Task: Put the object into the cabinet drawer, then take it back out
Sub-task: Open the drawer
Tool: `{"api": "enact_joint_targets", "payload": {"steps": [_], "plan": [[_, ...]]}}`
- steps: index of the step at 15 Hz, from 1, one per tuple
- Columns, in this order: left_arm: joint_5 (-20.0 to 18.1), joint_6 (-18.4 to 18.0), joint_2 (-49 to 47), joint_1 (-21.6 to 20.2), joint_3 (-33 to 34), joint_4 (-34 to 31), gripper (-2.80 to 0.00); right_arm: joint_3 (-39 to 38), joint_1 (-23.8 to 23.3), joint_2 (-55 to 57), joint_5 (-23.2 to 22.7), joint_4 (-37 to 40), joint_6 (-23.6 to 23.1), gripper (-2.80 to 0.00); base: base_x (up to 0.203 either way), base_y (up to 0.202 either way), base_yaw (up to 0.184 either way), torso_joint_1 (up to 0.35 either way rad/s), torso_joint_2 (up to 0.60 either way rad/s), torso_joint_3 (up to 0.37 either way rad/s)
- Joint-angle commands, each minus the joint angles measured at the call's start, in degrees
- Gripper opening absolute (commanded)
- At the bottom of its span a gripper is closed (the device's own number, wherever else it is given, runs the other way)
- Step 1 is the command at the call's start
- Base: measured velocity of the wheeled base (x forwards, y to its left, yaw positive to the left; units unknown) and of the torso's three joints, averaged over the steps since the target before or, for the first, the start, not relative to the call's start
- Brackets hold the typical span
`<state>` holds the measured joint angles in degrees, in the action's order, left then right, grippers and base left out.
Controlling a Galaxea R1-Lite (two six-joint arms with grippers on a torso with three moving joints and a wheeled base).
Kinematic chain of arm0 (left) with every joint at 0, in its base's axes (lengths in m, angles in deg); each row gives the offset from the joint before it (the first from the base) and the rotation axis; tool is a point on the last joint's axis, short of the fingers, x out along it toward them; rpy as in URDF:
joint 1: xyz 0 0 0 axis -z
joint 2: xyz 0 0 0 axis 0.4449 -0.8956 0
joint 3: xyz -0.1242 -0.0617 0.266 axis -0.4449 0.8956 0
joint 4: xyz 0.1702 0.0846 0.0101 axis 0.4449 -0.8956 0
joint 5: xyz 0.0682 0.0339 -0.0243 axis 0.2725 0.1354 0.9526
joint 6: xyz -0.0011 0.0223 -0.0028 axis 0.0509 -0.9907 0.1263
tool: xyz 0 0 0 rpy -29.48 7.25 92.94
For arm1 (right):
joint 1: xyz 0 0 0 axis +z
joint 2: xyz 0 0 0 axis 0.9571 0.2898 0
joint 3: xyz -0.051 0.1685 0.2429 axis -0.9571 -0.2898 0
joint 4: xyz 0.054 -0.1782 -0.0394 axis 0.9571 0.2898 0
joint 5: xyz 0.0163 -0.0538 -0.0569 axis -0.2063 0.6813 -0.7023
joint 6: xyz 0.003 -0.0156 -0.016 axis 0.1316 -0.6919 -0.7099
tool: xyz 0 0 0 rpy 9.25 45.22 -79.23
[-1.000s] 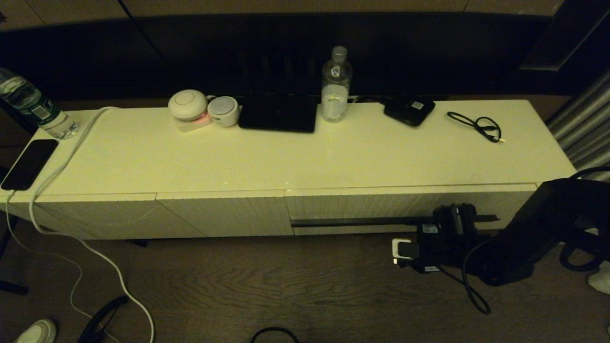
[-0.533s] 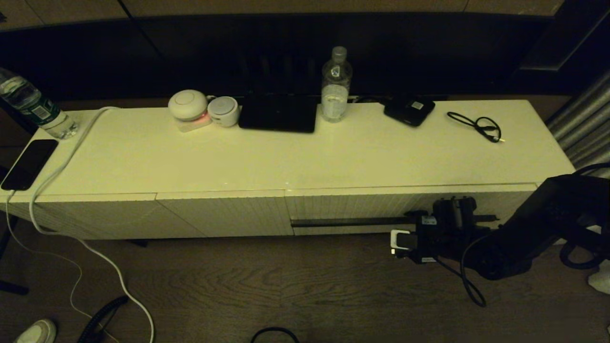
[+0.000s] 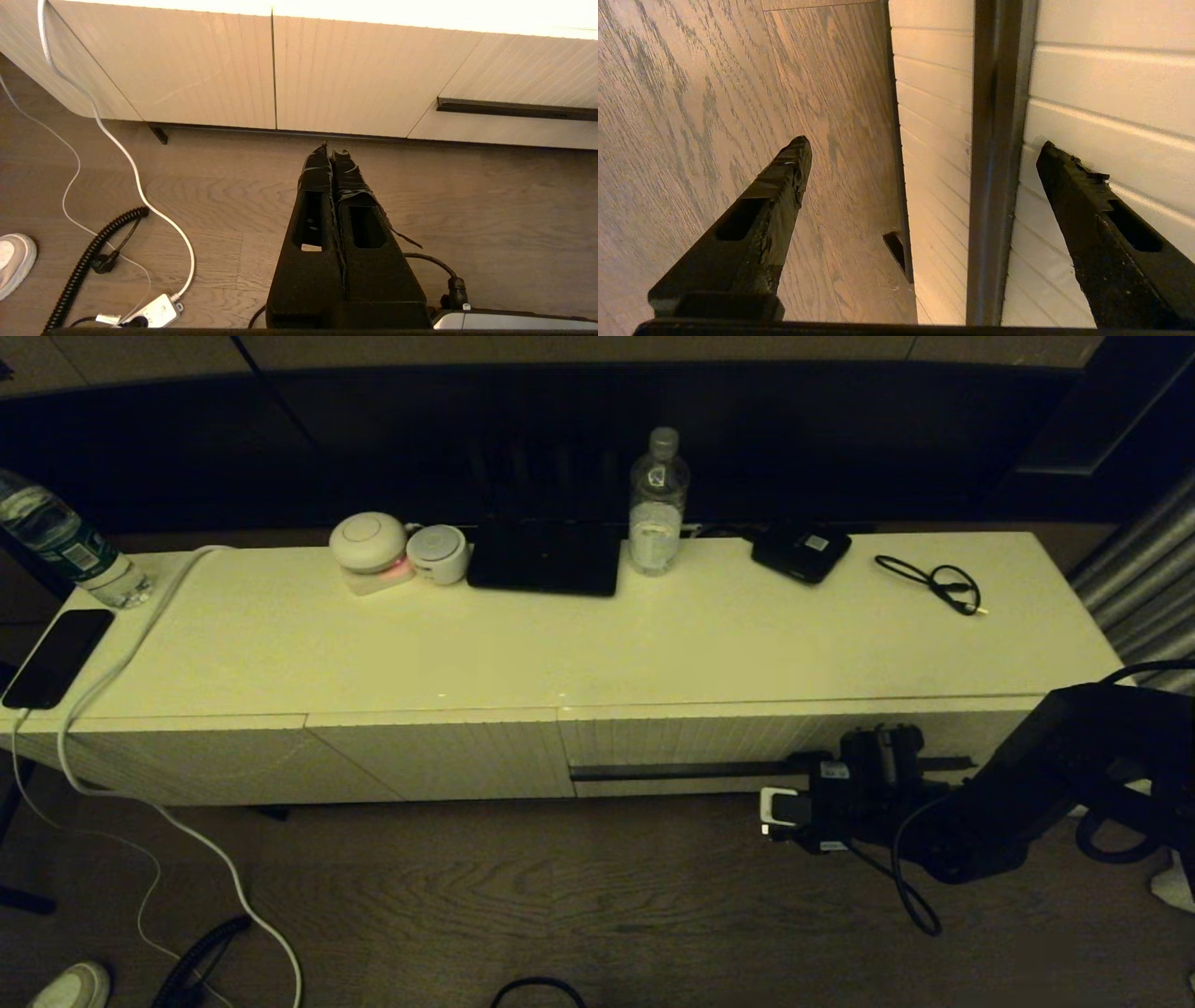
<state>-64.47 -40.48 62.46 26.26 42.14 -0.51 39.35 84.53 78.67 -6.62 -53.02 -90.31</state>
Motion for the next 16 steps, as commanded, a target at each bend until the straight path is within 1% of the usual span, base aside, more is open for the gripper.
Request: {"api": "enact_joint_targets", "payload": {"steps": [1,9,16], "plan": [[0.0,0.1,0.1,0.0,0.0,0.0,-2.80,-0.2,0.1,0.7,0.0,-0.1,-0.4,0.00,0.000,0.000,0.000,0.000,0.00,0.000],[0.0,0.1,0.1,0.0,0.0,0.0,-2.80,-1.6,0.5,1.5,0.0,-0.2,0.5,0.00,0.000,0.000,0.000,0.000,0.00,0.000],[0.0,0.1,0.1,0.0,0.1,0.0,-2.80,-10.0,2.2,-1.0,-0.1,-1.2,0.6,0.00,0.000,0.000,0.000,0.000,0.00,0.000]]}}
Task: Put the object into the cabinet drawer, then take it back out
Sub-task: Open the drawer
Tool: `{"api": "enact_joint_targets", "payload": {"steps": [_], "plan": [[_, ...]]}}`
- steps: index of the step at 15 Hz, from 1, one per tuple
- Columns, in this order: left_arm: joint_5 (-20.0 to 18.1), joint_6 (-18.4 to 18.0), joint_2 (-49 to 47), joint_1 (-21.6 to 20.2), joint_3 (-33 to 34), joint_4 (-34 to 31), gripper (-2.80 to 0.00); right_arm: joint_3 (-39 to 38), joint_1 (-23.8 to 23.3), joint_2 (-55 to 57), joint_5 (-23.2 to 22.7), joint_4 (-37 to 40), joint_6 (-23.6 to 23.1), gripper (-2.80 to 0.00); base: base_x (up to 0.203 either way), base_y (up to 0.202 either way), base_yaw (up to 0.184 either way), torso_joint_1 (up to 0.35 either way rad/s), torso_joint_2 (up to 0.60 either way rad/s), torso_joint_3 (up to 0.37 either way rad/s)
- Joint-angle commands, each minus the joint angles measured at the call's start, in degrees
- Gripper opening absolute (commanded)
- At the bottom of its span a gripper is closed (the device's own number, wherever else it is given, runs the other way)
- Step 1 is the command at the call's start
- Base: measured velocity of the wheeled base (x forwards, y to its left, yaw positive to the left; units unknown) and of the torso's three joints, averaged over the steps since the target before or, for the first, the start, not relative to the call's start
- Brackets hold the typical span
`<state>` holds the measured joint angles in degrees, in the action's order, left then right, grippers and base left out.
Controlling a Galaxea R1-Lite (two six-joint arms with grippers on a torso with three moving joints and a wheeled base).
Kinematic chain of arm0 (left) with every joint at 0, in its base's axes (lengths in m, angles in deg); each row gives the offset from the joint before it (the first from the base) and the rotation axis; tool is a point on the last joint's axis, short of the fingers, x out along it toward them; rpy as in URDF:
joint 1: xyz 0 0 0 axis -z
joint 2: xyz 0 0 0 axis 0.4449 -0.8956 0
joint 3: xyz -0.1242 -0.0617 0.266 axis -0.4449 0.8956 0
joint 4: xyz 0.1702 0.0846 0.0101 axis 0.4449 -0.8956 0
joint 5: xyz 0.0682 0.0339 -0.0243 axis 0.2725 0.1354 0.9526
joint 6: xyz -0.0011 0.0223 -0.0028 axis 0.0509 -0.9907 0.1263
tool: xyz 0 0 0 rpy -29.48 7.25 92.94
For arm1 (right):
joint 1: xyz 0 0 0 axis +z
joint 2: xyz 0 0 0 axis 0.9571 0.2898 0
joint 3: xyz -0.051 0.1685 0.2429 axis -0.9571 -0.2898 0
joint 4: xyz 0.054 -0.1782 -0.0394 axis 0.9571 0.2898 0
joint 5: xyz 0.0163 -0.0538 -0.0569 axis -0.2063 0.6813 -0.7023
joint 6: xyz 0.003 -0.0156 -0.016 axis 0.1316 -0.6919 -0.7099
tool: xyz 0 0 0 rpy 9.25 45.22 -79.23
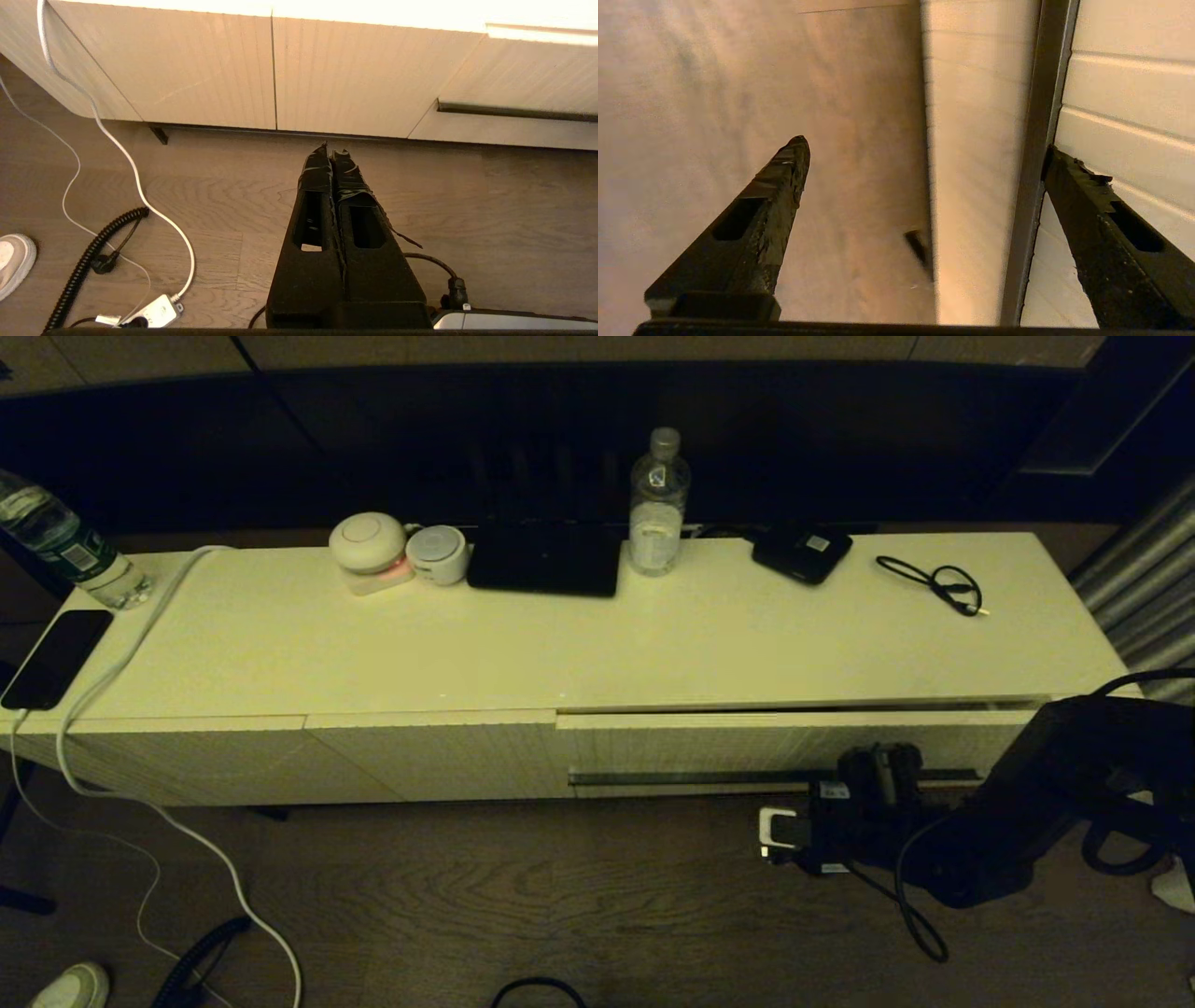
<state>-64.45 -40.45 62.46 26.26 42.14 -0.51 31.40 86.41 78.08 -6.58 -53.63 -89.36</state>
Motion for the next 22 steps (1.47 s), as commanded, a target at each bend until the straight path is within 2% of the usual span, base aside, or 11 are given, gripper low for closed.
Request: {"api": "enact_joint_targets", "payload": {"steps": [1,4,12,18,22], "plan": [[0.0,0.0,0.1,0.0,0.0,0.0,-2.80,-3.6,0.8,-0.7,-0.2,-1.8,-0.3,0.00,0.000,0.000,0.000,0.000,0.00,0.000],[0.0,0.0,0.1,0.0,0.0,0.0,-2.80,-5.3,0.9,-1.8,-0.2,-2.3,-0.3,0.00,0.000,0.000,0.000,0.000,0.00,0.000],[0.0,0.0,0.1,0.0,0.0,0.0,-2.80,-17.7,1.3,-8.9,-0.3,-3.9,-0.3,0.00,0.000,0.000,0.000,0.000,0.00,0.000],[0.0,0.0,0.1,0.0,0.0,0.0,-2.80,-25.8,2.1,-18.4,-0.4,-3.7,0.0,0.00,0.000,0.000,0.000,0.000,0.00,0.000],[0.0,0.0,0.1,0.0,0.0,0.0,-2.80,-29.6,1.8,-29.2,-0.4,-2.5,0.0,0.00,0.000,0.000,0.000,0.000,0.00,0.000]]}}
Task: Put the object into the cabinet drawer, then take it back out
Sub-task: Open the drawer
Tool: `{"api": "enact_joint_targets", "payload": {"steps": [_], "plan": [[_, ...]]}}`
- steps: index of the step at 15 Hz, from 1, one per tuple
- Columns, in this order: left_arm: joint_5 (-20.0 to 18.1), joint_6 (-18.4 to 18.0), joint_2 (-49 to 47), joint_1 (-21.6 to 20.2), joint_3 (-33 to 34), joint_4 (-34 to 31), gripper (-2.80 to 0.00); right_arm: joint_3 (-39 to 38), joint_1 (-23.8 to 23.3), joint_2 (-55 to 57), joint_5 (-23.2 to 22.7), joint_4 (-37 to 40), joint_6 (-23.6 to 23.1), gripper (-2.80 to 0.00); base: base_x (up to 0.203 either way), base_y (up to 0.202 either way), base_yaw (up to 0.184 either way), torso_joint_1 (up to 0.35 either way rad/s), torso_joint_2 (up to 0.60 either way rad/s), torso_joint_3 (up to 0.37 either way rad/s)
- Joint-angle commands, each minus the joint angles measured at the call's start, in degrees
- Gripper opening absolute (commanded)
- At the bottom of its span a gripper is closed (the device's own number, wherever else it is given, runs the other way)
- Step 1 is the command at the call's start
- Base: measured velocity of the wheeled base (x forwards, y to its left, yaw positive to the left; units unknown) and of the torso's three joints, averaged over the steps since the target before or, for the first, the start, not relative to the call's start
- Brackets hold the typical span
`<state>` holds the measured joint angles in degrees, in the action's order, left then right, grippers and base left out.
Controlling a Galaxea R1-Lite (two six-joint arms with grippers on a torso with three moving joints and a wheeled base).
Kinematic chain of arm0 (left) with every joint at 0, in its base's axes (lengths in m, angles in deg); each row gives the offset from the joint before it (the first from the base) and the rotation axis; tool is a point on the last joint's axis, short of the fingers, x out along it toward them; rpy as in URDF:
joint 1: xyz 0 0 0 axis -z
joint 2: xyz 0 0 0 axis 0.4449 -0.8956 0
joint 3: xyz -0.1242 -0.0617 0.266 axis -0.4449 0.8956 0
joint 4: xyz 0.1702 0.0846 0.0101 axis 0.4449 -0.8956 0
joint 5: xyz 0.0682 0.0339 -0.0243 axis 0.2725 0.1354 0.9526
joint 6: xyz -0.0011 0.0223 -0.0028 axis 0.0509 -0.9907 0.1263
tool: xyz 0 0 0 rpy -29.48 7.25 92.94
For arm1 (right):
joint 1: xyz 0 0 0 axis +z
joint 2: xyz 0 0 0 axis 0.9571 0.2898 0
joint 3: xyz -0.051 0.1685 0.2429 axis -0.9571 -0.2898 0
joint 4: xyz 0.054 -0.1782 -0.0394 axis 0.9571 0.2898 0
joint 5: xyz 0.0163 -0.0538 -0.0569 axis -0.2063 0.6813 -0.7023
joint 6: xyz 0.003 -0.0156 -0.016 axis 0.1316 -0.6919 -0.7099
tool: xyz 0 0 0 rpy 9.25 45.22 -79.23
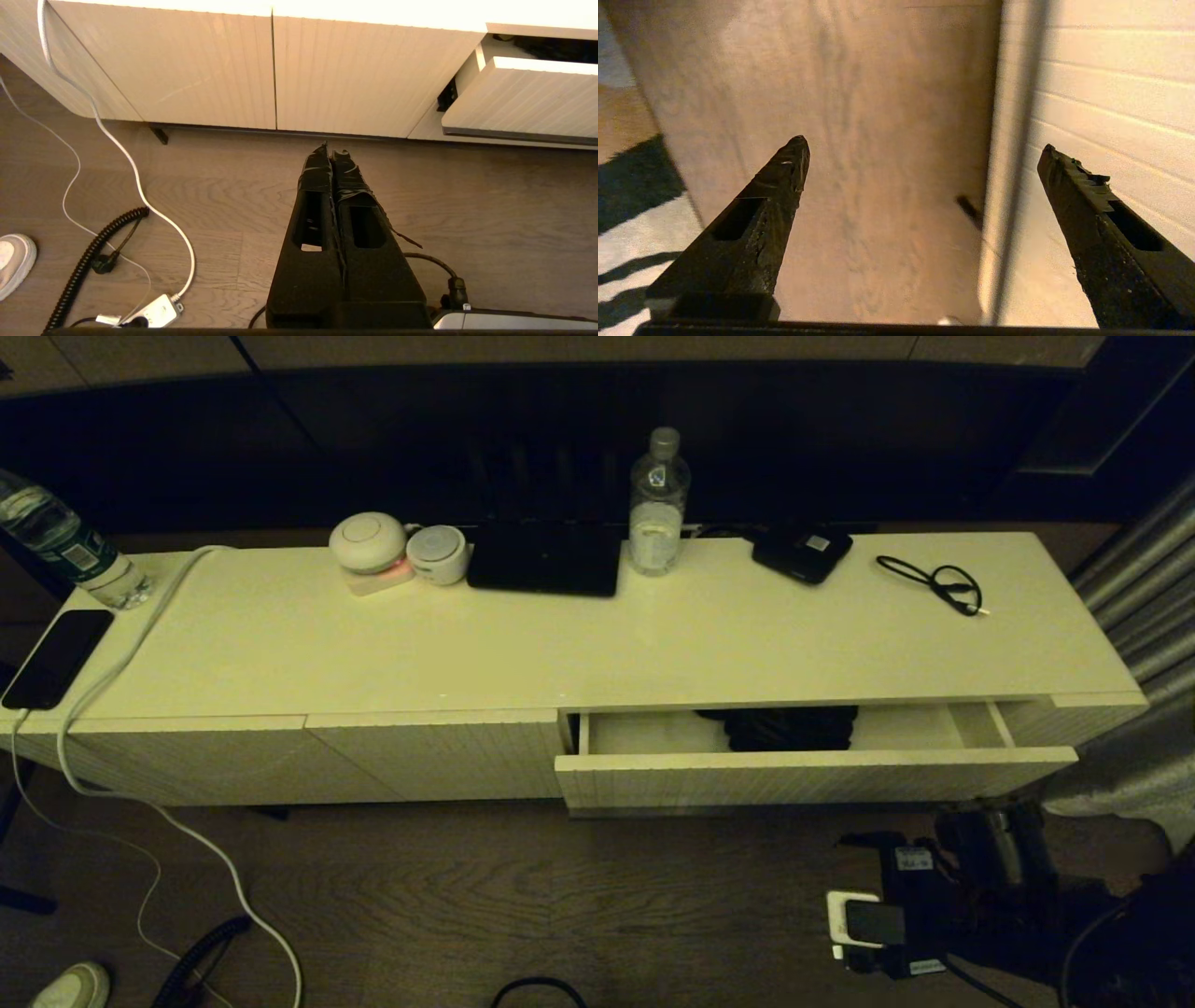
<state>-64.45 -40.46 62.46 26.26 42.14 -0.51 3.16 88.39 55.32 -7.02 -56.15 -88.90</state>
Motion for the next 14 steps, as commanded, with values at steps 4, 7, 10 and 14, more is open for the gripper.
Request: {"api": "enact_joint_targets", "payload": {"steps": [4,7,10,14], "plan": [[0.0,0.0,0.1,0.0,0.0,0.0,-2.80,1.2,-1.3,-18.5,0.2,8.8,0.6,0.00,0.000,0.000,0.000,0.000,0.00,0.000],[0.0,0.0,0.1,0.0,0.0,0.0,-2.80,11.4,-1.5,-25.6,1.2,27.4,0.8,-2.80,0.000,0.000,0.000,0.000,0.00,0.000],[0.0,0.0,0.1,0.0,0.0,0.0,-2.80,19.6,-1.5,-28.1,2.2,38.5,0.8,-2.80,0.000,0.000,0.000,0.000,0.00,0.000],[0.0,0.0,0.1,0.0,0.0,0.0,-2.80,22.8,-1.6,-24.9,2.4,39.9,0.8,-2.80,0.000,0.000,0.000,0.000,0.00,0.000]]}}
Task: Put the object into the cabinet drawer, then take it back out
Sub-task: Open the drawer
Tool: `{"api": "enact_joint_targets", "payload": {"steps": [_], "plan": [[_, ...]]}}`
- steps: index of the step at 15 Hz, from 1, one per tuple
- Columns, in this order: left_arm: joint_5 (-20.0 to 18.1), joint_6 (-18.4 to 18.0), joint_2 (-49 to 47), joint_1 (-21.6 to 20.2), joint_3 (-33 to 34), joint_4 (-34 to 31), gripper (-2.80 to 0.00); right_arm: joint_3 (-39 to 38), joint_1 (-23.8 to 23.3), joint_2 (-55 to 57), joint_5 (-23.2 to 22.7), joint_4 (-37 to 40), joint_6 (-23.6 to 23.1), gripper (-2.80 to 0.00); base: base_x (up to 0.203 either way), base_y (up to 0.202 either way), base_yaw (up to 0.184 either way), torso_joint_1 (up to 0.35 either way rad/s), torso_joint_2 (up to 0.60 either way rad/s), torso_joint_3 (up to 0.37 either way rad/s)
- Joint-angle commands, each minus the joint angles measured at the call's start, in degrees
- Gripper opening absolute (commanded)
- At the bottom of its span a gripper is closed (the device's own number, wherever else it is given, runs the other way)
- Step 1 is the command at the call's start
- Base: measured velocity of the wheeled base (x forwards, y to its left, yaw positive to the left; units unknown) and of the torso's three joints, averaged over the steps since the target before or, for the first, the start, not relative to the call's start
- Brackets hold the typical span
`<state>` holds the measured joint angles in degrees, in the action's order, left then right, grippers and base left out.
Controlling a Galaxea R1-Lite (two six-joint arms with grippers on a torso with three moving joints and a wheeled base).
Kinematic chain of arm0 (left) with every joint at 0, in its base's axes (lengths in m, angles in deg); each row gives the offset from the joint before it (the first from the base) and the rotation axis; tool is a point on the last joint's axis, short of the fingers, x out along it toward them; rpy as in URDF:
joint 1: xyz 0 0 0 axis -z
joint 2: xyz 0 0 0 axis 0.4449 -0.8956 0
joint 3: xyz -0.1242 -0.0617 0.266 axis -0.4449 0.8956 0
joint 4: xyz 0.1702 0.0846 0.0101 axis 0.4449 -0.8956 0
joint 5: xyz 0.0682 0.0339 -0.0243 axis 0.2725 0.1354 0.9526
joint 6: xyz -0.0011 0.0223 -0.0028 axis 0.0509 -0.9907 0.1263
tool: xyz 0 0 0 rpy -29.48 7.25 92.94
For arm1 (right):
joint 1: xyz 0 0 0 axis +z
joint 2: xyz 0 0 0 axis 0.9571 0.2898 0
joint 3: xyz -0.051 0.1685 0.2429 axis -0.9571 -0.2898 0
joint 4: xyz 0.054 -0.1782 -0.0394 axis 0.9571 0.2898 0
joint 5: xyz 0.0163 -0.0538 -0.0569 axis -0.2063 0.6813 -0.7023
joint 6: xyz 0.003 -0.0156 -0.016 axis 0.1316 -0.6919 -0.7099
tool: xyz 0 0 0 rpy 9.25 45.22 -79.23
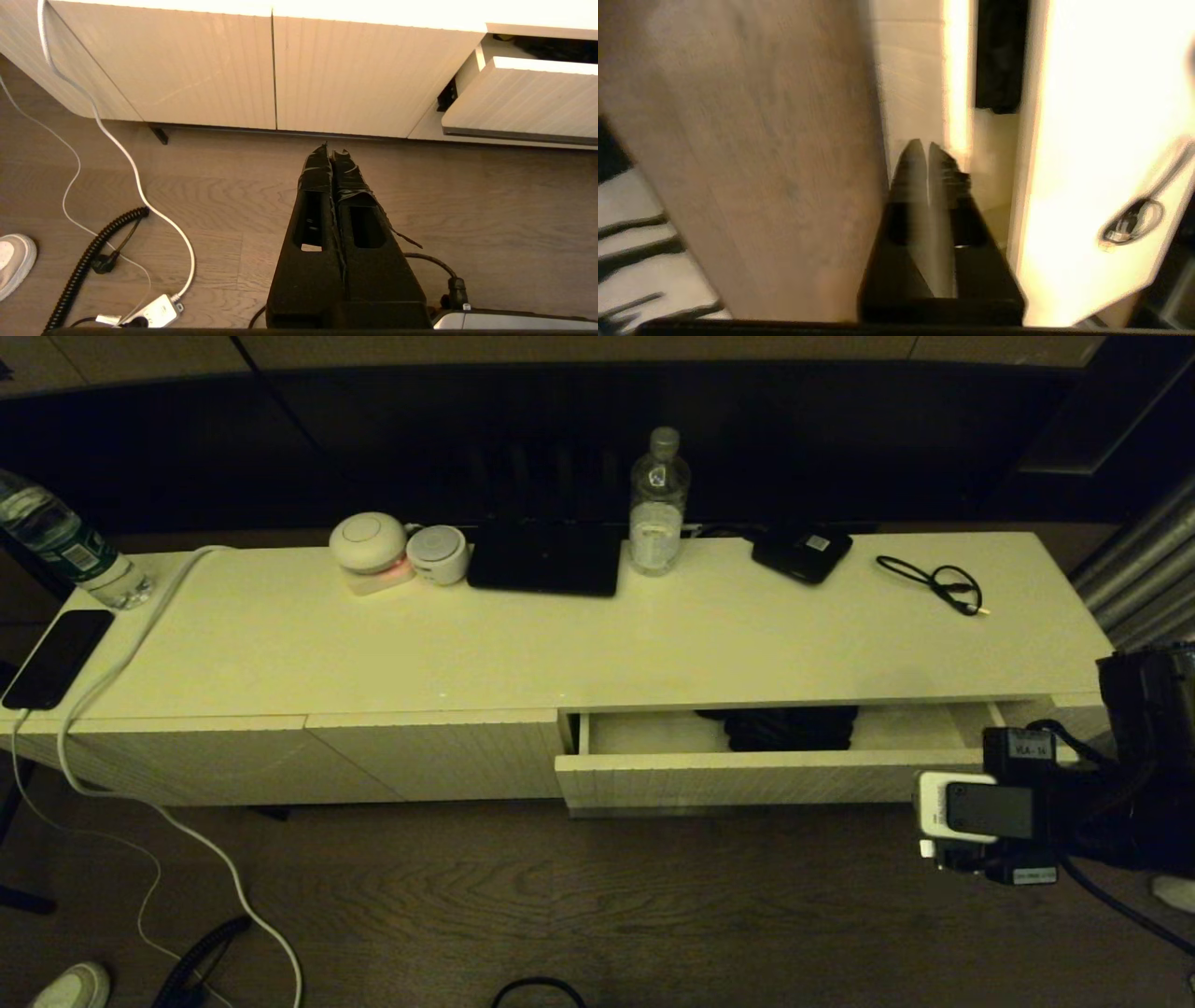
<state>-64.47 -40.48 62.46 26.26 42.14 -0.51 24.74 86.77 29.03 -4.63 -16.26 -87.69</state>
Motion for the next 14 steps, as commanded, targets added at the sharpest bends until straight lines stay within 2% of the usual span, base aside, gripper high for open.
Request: {"api": "enact_joint_targets", "payload": {"steps": [1,5,12,14], "plan": [[0.0,0.1,0.1,0.0,0.0,0.0,-2.80,1.9,-0.1,2.3,0.0,0.0,-0.4,-2.80,0.000,0.000,0.000,0.000,0.00,0.000],[0.0,0.1,0.1,0.0,0.0,0.0,-2.80,4.5,-0.1,7.0,1.2,-0.8,-0.2,-2.80,0.000,0.000,0.000,0.000,0.00,0.000],[0.0,0.1,0.1,0.0,0.0,0.0,-2.80,5.4,-1.7,14.4,1.7,-8.7,-0.3,-2.80,0.000,0.000,0.000,0.000,0.00,0.000],[0.0,0.1,0.1,0.0,0.0,0.0,-2.80,5.4,-1.8,15.4,3.4,-9.9,-0.2,-2.80,0.000,0.000,0.000,0.000,0.00,0.000]]}}
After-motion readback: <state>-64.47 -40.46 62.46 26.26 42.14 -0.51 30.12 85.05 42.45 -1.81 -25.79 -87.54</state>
